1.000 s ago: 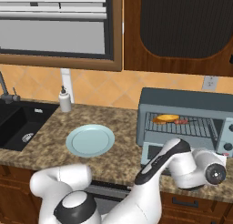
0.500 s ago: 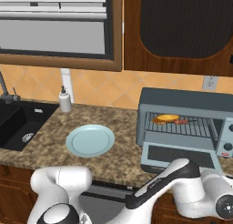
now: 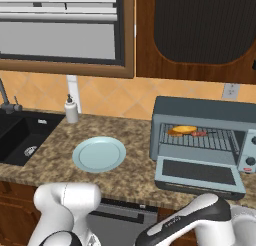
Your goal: Pick up the kebab skewer and baguette bread, and place them inside the toaster oven. Close the toaster oven door and start by setting the timer.
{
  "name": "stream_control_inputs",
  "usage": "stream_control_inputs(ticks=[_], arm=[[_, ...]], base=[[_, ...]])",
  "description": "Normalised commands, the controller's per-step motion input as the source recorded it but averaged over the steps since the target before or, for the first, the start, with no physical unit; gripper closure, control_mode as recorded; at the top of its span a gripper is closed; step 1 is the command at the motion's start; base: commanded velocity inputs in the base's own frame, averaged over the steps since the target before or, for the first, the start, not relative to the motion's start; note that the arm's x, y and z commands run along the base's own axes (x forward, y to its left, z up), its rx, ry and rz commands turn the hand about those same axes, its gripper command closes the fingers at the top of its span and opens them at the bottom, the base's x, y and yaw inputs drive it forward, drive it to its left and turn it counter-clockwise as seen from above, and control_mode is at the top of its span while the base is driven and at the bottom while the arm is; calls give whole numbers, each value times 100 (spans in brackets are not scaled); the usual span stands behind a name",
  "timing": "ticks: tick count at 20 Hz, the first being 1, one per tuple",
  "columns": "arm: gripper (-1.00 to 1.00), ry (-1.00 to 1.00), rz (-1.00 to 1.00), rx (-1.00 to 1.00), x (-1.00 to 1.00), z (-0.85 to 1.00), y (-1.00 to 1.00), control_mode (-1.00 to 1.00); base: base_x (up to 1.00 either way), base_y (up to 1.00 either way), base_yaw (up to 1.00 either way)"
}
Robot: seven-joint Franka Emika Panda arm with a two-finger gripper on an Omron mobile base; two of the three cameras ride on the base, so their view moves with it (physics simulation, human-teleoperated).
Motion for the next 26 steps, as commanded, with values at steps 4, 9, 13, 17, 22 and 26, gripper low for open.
stream_control_inputs(ticks=[4,9,13,17,22,26], arm=[[-100,0,0,0,-19,-18,-10,-100],[-100,0,0,0,-2,-16,-1,-100],[-100,0,0,0,1,-16,0,-100],[-100,0,0,-4,25,-7,9,-100],[-100,2,0,-3,24,-11,7,-100],[-100,5,0,0,16,-12,1,-100]], base=[[0,0,0],[0,0,0],[0,0,0],[0,0,0],[0,0,0],[0,0,0]])
